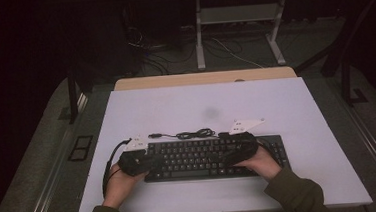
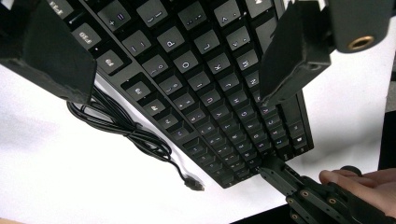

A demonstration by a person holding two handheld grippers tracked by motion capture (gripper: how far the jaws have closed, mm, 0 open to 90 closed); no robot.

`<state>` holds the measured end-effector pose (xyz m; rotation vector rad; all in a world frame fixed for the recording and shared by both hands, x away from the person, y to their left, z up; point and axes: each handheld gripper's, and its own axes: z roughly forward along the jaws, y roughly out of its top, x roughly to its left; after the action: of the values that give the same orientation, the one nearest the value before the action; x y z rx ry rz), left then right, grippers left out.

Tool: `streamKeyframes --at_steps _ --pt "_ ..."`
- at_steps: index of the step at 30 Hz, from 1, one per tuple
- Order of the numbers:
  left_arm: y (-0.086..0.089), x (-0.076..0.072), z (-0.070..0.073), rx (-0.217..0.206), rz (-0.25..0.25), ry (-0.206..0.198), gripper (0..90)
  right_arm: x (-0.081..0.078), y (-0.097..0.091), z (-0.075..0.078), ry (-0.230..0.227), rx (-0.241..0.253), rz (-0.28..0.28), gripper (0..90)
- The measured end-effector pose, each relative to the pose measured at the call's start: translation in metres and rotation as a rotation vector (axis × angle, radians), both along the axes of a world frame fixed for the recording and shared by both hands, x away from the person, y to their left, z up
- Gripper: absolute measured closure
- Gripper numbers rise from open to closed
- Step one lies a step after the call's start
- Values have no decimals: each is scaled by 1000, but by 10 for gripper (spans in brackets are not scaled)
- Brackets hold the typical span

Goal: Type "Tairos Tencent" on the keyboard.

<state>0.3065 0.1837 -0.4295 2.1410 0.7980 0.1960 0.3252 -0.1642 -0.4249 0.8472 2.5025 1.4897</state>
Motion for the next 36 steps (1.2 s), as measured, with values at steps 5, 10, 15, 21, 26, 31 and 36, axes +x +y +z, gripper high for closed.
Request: streamKeyframes --at_steps 5,10,15,21,26,31,36 --pt "0 0 -1 7 0 5 890 0 0 0 0 1 -1 111" --pt "0 1 -2 14 -12 12 890 0 0 0 0 1 -3 111" --pt "-1 1 -3 18 -14 17 890 0 0 0 4 5 -1 111" --pt "-4 0 -3 54 -23 14 891 0 1 -1 3 4 0 111" --pt "-3 0 -3 40 -18 14 890 0 1 0 8 7 -1 111" --pt "-2 0 0 -17 -4 5 870 0 3 0 12 7 3 111" --pt "-3 -1 1 -32 3 0 746 1 3 2 19 12 1 111"
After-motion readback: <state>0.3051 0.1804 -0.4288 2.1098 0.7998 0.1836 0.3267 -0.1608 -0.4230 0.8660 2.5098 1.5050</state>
